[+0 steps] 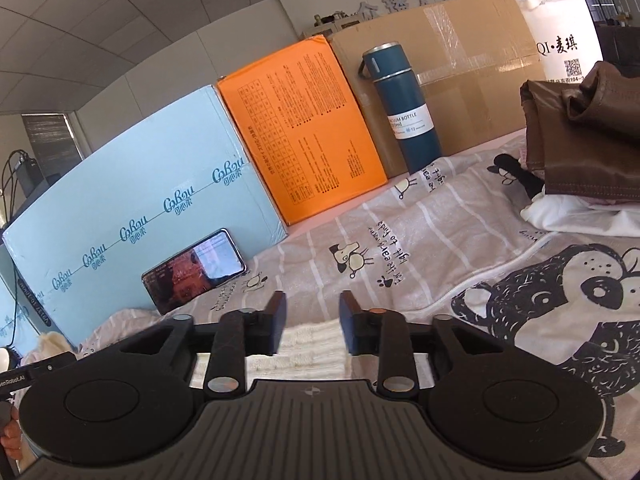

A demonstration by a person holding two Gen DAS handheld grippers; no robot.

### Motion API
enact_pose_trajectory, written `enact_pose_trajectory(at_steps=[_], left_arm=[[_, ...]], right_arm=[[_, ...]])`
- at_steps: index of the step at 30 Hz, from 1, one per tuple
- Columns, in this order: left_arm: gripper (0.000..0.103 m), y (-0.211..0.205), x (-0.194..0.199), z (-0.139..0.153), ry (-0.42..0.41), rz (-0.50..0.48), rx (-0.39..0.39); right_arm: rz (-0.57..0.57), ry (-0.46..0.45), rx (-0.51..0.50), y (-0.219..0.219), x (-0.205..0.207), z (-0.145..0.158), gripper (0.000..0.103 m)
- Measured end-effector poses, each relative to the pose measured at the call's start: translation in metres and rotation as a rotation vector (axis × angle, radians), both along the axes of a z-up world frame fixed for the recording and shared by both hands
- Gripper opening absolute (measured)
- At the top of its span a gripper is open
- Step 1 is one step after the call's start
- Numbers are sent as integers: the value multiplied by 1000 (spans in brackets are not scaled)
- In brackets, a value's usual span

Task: Fold clothes
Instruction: 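Lift the sweater by the shoulders with both grippers and spread it flat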

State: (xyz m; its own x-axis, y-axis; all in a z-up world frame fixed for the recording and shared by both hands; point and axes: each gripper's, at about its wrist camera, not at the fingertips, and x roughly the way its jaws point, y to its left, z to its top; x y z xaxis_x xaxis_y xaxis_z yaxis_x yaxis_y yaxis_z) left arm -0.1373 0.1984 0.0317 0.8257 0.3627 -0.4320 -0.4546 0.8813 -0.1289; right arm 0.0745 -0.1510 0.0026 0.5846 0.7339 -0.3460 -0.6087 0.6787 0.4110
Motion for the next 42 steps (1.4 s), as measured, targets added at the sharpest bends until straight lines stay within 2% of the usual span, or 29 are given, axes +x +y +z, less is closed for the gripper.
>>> enact_pose_trajectory(at_steps=[2,5,6,8,9,11,14,16,18,22,23,24,25,26,27,28,29,31,36,40,42], left_arm=[[73,1,-10,6,-11,1,-5],[76,-7,-39,16,-21,-47,25],[77,-13,-49,17,-30,-78,54],[81,-24,-70,18,-48,-139,111],[83,-30,-78,16,-32,-174,126],[83,-36,-82,8,44,-176,156],[83,-35,-76,-7,194,-174,164],[82,-36,-70,-17,275,-170,177],[82,-38,-67,-24,321,-176,174],[81,-42,-65,-37,346,-155,162],[76,-42,-65,-39,342,-150,161],[61,-43,-64,-40,338,-145,160],[50,-44,-64,-42,334,-140,159],[30,-46,-64,-40,312,-142,169],[23,-48,-64,-39,290,-144,179],[21,-50,-64,-37,268,-146,189],[17,-54,-65,-33,229,-138,209],[17,-59,-70,-22,137,-126,236],[17,-63,-90,10,-129,-107,259],[20,-61,-116,22,-296,-158,237],[20,-58,-129,21,-326,-169,221]], right_arm=[[27,-17,-1,-12,-7,7,48],[136,-83,-18,-25,-25,12,64],[176,-107,-25,-30,-32,14,68],[268,-167,-44,-37,-46,16,70],[332,-205,-63,-36,-54,14,71],[458,-256,-101,-31,-67,9,72],[612,-217,-152,-12,-67,1,72],[670,-185,-190,4,-63,-3,72],[714,-161,-235,18,-62,-8,72],[741,-123,-299,30,-65,-21,69],[738,-119,-300,29,-66,-23,67],[736,-116,-294,27,-68,-23,61],[734,-113,-289,25,-70,-23,51],[729,-115,-287,23,-72,-22,46],[720,-121,-286,20,-74,-21,40],[714,-128,-287,17,-77,-19,31],[707,-138,-284,12,-81,-17,28],[696,-163,-261,0,-90,-10,18],[697,-259,-143,-36,-125,15,16],[736,-324,-75,-61,-162,28,14],[770,-335,-44,-72,-181,29,12]])
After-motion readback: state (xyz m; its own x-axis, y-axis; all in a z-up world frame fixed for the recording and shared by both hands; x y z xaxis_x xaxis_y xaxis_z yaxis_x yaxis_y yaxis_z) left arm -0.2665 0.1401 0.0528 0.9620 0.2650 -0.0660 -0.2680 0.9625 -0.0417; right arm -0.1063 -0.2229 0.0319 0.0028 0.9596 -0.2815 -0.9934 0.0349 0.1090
